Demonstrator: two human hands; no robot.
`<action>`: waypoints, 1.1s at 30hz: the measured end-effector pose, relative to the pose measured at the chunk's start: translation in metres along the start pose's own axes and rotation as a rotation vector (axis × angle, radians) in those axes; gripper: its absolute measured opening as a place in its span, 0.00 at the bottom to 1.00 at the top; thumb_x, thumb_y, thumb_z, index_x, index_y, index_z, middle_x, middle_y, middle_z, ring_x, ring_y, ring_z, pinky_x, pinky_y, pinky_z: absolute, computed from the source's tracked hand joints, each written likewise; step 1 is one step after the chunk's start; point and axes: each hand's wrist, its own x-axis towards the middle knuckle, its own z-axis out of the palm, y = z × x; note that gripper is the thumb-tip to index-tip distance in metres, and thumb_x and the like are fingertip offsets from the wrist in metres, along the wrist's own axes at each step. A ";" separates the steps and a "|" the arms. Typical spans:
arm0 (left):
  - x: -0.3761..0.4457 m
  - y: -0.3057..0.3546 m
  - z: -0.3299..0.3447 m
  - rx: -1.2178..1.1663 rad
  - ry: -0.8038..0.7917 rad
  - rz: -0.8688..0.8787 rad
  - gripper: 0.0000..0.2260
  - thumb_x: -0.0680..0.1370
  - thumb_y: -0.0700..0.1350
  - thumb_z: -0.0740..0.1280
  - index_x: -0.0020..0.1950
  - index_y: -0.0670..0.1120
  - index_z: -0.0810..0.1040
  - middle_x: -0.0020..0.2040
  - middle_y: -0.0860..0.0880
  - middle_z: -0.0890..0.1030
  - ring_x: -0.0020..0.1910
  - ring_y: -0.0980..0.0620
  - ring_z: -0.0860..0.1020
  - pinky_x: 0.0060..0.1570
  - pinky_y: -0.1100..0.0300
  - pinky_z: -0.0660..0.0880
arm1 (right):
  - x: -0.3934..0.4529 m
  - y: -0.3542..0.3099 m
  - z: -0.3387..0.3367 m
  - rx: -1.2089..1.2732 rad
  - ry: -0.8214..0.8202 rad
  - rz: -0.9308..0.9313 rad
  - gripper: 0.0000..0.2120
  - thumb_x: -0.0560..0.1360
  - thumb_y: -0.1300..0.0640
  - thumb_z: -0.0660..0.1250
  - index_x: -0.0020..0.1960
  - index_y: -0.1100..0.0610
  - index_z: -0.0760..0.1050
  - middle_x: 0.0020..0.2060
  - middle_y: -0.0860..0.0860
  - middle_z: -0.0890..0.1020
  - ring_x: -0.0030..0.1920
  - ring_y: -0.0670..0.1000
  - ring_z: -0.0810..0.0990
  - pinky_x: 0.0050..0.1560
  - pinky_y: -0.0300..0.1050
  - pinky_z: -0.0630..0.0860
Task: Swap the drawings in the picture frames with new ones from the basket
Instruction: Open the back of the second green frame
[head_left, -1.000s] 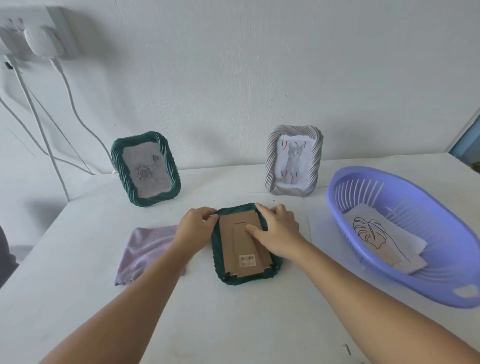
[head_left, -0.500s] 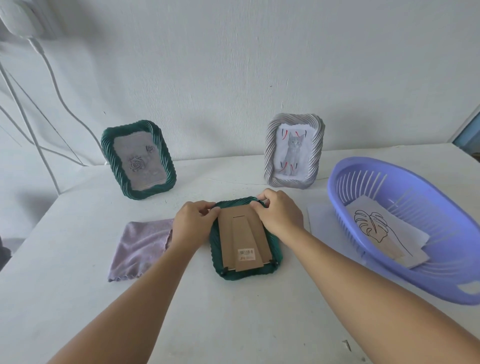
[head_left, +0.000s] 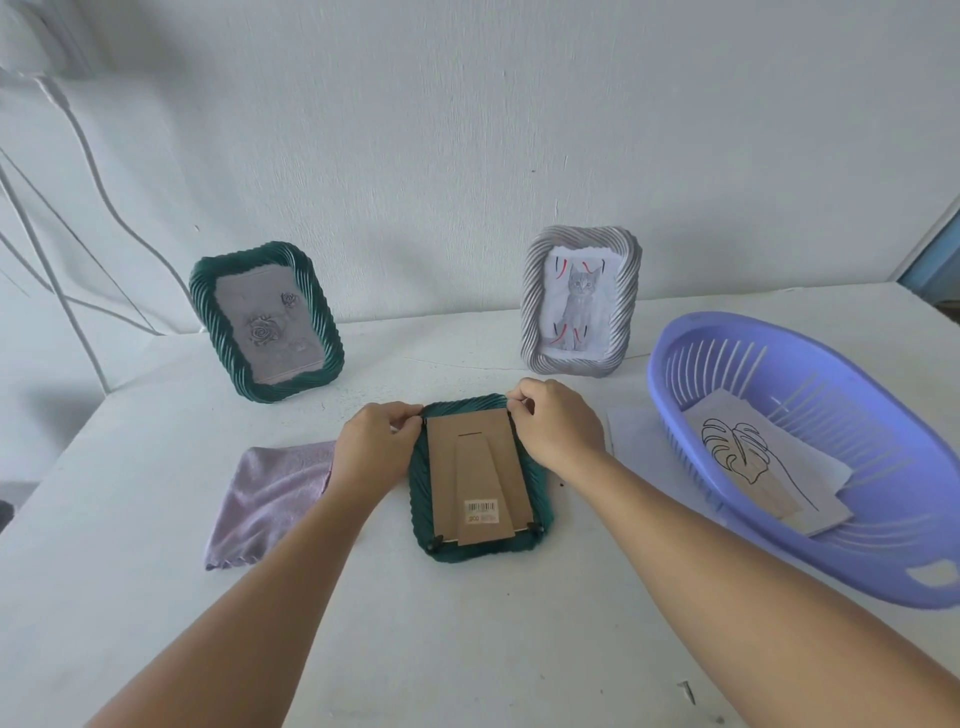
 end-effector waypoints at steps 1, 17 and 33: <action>0.000 0.000 0.000 0.003 0.002 0.002 0.11 0.81 0.45 0.66 0.60 0.52 0.85 0.50 0.54 0.85 0.48 0.53 0.81 0.49 0.57 0.78 | 0.000 0.001 -0.001 0.005 -0.011 -0.013 0.09 0.82 0.51 0.62 0.51 0.46 0.81 0.46 0.44 0.83 0.46 0.52 0.80 0.38 0.44 0.73; -0.021 -0.012 -0.024 0.136 -0.242 0.005 0.30 0.77 0.51 0.74 0.77 0.53 0.67 0.41 0.57 0.83 0.45 0.60 0.79 0.39 0.65 0.69 | -0.038 0.020 -0.016 0.120 -0.080 -0.123 0.25 0.79 0.52 0.69 0.74 0.45 0.69 0.49 0.44 0.78 0.48 0.48 0.78 0.54 0.50 0.77; -0.059 -0.014 -0.038 0.032 -0.198 0.224 0.10 0.74 0.61 0.72 0.54 0.64 0.79 0.54 0.59 0.76 0.51 0.62 0.77 0.48 0.67 0.71 | -0.059 0.017 -0.027 0.190 -0.157 -0.273 0.08 0.78 0.45 0.69 0.56 0.40 0.80 0.52 0.41 0.74 0.60 0.45 0.72 0.64 0.46 0.68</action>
